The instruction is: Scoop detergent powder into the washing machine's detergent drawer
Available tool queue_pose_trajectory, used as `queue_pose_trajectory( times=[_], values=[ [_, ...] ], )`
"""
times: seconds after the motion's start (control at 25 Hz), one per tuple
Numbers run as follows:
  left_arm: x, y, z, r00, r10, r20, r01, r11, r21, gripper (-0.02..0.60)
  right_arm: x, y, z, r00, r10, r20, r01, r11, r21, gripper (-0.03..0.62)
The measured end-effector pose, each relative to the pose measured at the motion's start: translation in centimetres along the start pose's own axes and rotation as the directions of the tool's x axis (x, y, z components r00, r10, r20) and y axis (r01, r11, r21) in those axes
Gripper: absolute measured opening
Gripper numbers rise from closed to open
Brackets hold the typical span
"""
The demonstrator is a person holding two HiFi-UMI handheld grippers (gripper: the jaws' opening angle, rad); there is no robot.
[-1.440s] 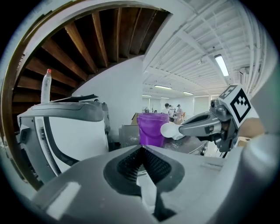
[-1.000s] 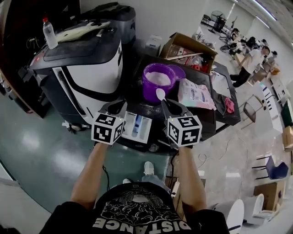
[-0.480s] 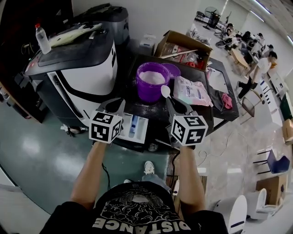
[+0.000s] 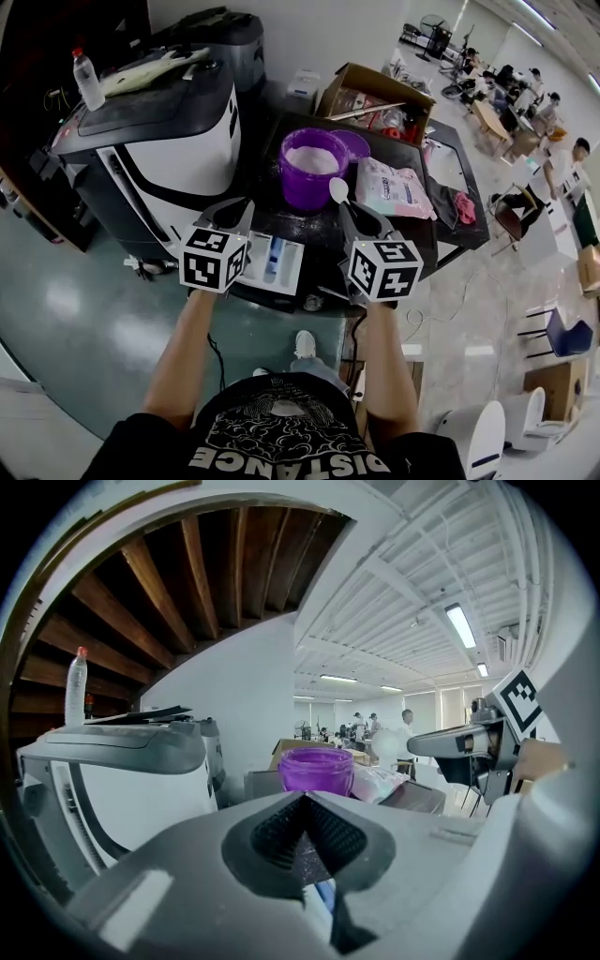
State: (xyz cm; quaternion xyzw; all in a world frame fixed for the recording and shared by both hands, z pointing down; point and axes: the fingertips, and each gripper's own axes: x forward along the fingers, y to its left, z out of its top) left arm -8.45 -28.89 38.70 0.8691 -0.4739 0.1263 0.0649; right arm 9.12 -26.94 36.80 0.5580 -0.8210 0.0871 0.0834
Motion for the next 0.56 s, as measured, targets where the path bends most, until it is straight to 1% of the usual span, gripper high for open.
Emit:
queue_pose_trajectory(
  times=[0.56],
  values=[
    [0.56, -0.18, -0.01, 1.000, -0.013, -0.005, 0.013, 1.000, -0.001, 0.000, -0.07, -0.27, -0.45, 1.000, -0.009, -0.005, 0.009, 1.000, 0.007, 0.035]
  ],
)
